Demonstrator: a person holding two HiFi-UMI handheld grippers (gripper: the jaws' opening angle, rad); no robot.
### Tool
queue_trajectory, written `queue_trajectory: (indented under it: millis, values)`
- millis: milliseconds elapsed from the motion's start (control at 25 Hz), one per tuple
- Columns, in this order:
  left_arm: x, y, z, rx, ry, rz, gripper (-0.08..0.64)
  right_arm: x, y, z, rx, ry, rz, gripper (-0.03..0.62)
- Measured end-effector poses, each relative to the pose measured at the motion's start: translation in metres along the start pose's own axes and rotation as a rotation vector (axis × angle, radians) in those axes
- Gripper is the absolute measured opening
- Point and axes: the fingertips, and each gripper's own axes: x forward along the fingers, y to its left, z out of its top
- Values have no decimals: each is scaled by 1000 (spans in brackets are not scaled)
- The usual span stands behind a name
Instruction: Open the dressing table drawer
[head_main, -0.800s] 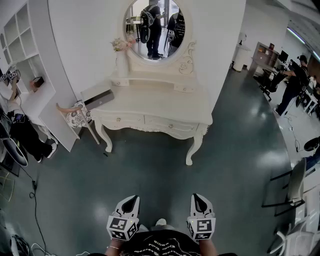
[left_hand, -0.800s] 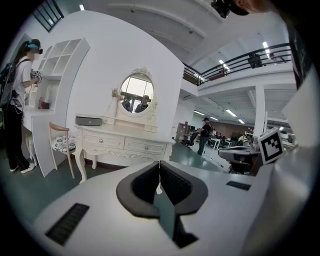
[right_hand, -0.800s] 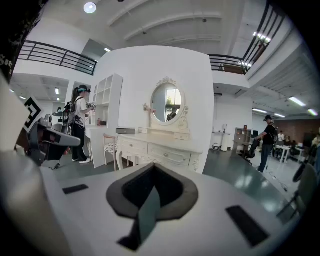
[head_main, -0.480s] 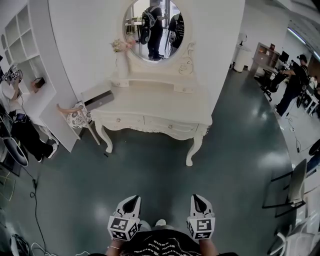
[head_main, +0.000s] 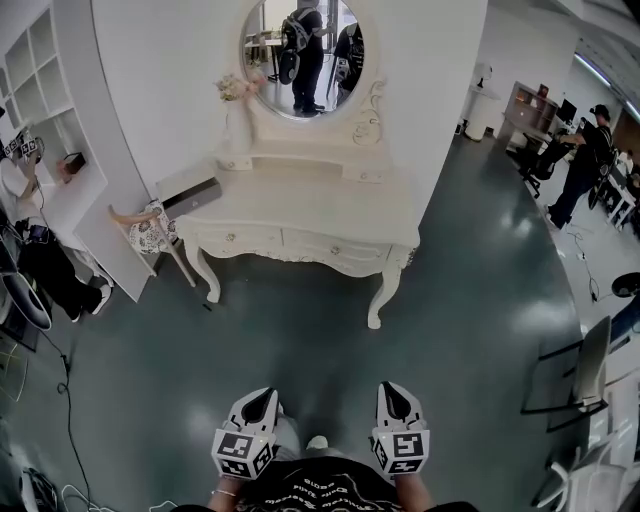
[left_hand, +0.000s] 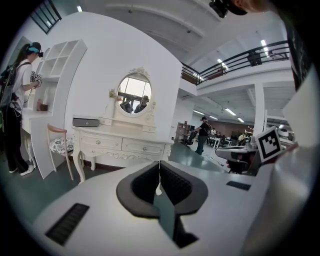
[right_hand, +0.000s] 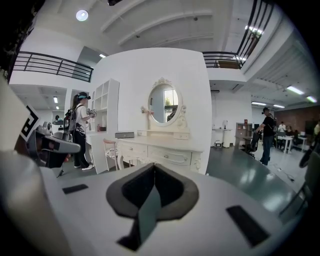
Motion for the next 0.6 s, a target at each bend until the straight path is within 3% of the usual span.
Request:
queue_trajectory:
  millis: [600]
  values:
    - [37,26,10,-18,14,-25,17,36,-4,1,-17,45,-27,12]
